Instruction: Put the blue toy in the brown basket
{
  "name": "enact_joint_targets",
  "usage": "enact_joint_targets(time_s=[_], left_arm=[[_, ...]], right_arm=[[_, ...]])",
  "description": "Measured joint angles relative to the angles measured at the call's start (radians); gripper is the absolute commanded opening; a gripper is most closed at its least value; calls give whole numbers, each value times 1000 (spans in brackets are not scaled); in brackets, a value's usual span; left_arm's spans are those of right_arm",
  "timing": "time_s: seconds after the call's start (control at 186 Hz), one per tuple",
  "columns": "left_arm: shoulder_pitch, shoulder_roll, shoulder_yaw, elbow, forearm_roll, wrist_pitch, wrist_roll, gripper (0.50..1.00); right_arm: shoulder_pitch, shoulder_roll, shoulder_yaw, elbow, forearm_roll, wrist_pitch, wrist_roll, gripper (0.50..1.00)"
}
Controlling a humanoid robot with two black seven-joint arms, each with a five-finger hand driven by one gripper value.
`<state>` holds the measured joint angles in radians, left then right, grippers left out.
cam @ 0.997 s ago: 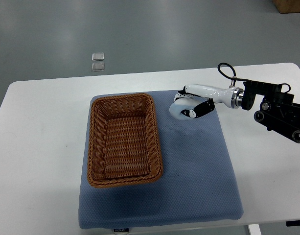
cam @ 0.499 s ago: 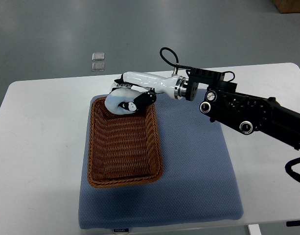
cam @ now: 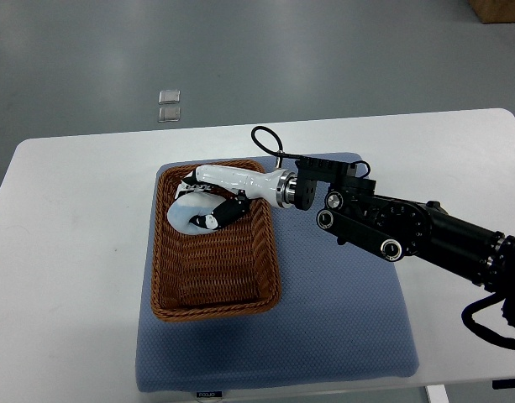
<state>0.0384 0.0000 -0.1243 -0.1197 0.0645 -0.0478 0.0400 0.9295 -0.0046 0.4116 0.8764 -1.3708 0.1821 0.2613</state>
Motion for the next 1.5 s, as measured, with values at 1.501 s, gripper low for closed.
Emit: enact_joint_targets(time_s=[1.501], left_arm=[[0, 0, 0, 0, 0, 0, 0, 1000]], right_arm=[[-55, -230, 104, -187, 1131, 21, -233, 911]])
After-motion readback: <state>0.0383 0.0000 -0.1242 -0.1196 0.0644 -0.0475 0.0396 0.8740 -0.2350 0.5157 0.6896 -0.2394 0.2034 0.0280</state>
